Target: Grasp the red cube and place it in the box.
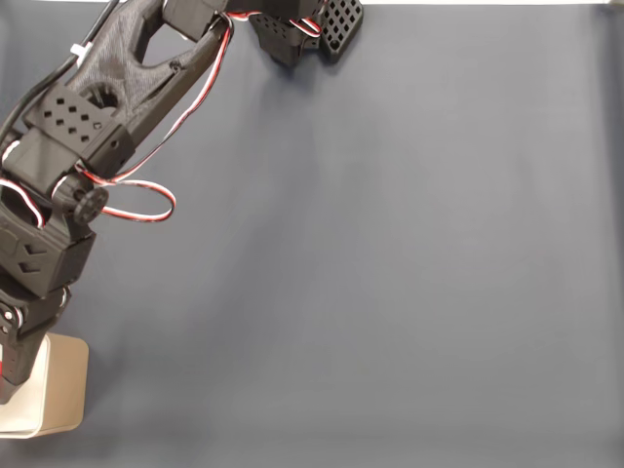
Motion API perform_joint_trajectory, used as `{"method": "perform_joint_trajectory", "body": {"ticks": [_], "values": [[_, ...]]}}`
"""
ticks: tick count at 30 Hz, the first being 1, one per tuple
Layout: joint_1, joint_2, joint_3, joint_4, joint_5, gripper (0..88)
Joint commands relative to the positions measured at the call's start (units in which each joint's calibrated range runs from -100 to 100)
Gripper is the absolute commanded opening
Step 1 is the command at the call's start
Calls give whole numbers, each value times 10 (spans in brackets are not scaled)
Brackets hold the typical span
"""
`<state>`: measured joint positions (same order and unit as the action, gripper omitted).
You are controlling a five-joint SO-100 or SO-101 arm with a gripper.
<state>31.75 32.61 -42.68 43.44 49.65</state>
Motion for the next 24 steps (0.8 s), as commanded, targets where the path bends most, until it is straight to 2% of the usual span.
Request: {"method": "perform_joint_trajectory", "body": {"ticks": [1, 24], "values": [[6, -5, -30, -25, 6, 55], [6, 12, -49, -34, 8, 60]]}}
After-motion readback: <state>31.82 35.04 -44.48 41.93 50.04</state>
